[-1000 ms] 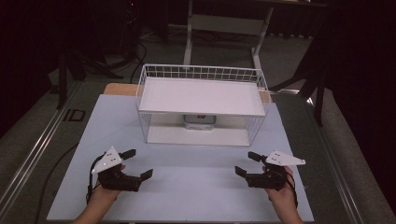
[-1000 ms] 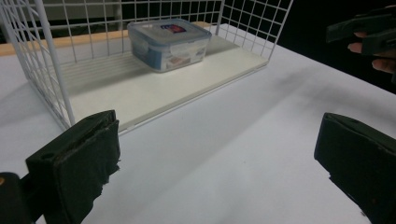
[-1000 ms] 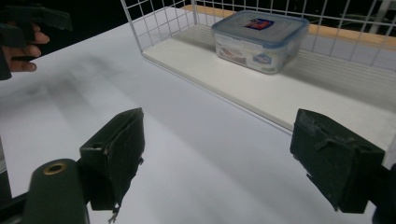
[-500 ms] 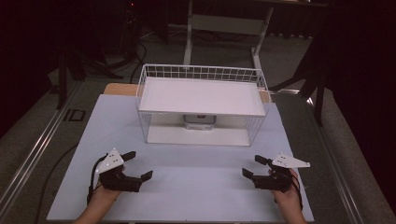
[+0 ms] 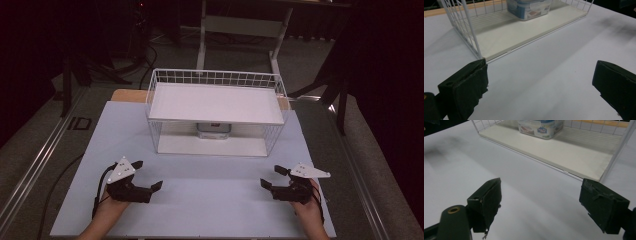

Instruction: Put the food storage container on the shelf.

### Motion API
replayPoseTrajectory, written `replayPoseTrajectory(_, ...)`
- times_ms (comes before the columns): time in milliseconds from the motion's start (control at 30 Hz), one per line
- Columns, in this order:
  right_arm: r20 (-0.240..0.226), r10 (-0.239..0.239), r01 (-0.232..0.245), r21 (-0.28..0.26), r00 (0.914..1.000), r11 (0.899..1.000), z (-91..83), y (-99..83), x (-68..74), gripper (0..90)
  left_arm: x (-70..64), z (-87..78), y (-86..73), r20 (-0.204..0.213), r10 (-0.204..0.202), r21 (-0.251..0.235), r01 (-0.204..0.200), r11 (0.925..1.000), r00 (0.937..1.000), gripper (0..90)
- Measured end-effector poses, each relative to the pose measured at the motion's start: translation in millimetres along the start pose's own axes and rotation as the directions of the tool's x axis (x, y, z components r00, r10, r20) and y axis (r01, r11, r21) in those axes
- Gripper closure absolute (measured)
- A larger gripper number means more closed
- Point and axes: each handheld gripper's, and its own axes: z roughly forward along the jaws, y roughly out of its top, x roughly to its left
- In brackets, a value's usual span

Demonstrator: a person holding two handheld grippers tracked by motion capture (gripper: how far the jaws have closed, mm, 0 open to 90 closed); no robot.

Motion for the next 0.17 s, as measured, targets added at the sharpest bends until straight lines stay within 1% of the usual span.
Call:
replayPoseTrajectory(67, 0.001, 0.007, -0.007, 0.002, 1.0000, 1.000, 0.0, -0.3, -1.0, 18.1, 2.0, -0.9, -0.9, 0.029, -0.023, -0.019, 0.024, 0.9995, 0.9993, 1.3)
replayPoseTrajectory(100, -0.001, 0.007, -0.007, 0.000, 1.0000, 1.000, 0.1, -0.3, -1.5, 18.1, 2.3, -0.9, -0.9, 0.029, -0.032, -0.024, 0.033, 0.9992, 0.9991, 1.3)
replayPoseTrajectory(167, 0.002, 0.013, -0.013, 0.003, 0.9999, 1.000, 0.3, -0.3, -1.5, 18.1, 2.1, -1.0, -0.8, 0.028, -0.031, -0.024, 0.032, 0.9992, 0.9991, 1.3)
